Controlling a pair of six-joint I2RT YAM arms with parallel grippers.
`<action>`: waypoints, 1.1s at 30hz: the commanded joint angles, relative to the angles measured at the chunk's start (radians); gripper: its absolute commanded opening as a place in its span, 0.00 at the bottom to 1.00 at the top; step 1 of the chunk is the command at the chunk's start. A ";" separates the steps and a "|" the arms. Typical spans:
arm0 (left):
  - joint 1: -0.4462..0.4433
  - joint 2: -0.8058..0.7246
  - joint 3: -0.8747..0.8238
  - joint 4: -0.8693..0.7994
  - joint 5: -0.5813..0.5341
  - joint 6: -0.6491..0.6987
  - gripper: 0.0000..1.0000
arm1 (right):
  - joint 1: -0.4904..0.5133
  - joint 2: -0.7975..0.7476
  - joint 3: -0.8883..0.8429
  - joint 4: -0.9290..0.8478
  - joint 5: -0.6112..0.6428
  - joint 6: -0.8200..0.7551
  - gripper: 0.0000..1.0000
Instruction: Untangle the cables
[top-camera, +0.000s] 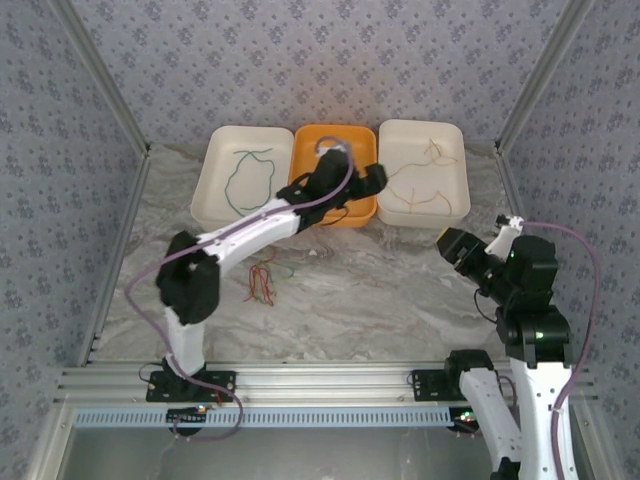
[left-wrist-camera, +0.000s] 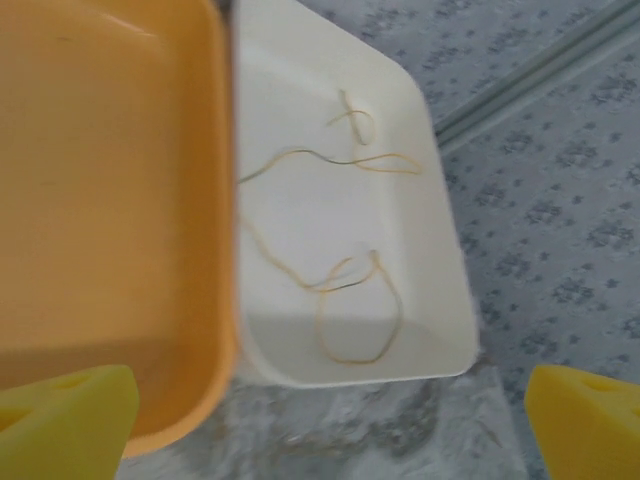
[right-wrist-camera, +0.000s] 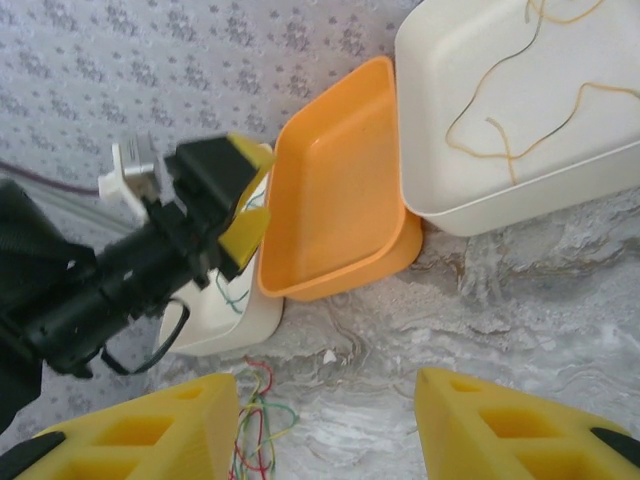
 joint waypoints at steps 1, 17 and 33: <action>0.025 -0.251 -0.201 0.079 -0.064 0.022 0.99 | 0.060 0.027 0.012 0.001 0.006 -0.053 0.52; 0.122 -1.088 -0.989 -0.433 -0.084 -0.106 0.82 | 0.989 0.760 0.035 0.400 0.467 -0.092 0.52; 0.189 -0.908 -1.098 -0.212 0.059 -0.032 0.85 | 0.929 1.092 -0.012 0.739 0.307 0.044 0.50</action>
